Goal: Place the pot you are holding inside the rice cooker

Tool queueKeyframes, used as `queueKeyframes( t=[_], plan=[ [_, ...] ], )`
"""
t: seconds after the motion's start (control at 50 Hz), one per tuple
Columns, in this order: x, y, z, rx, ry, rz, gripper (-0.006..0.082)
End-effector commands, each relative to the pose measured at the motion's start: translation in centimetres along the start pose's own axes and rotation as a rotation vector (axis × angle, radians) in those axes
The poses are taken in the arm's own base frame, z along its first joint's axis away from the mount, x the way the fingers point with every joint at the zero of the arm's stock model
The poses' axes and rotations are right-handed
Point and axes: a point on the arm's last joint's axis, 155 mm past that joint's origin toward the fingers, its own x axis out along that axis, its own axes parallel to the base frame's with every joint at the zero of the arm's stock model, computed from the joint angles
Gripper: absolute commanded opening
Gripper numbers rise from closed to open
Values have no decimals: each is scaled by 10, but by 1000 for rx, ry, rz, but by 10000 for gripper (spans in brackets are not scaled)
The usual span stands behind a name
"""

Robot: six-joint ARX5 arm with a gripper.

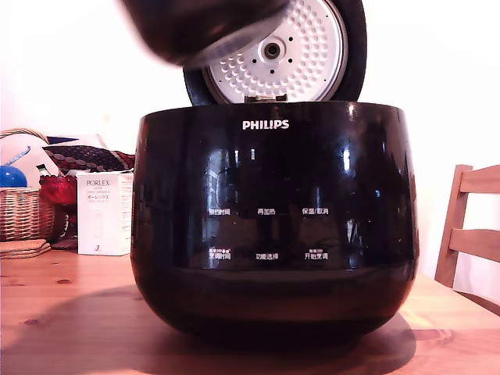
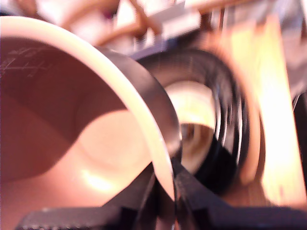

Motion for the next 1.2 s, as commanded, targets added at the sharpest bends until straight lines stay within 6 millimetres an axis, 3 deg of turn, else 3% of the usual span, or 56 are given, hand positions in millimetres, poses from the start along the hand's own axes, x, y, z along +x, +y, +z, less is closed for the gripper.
queueKeyframes(
  t=[0.0,0.36,0.62,0.88,1.18],
  plan=[
    [7,6,16,13,-39,9,-24],
    [60,-12,17,93,13,-108,-24],
    [70,-25,-16,147,160,-167,-24],
    [73,-31,-22,165,186,-201,-24],
    [100,-38,-35,322,232,-274,-24]
  ],
)
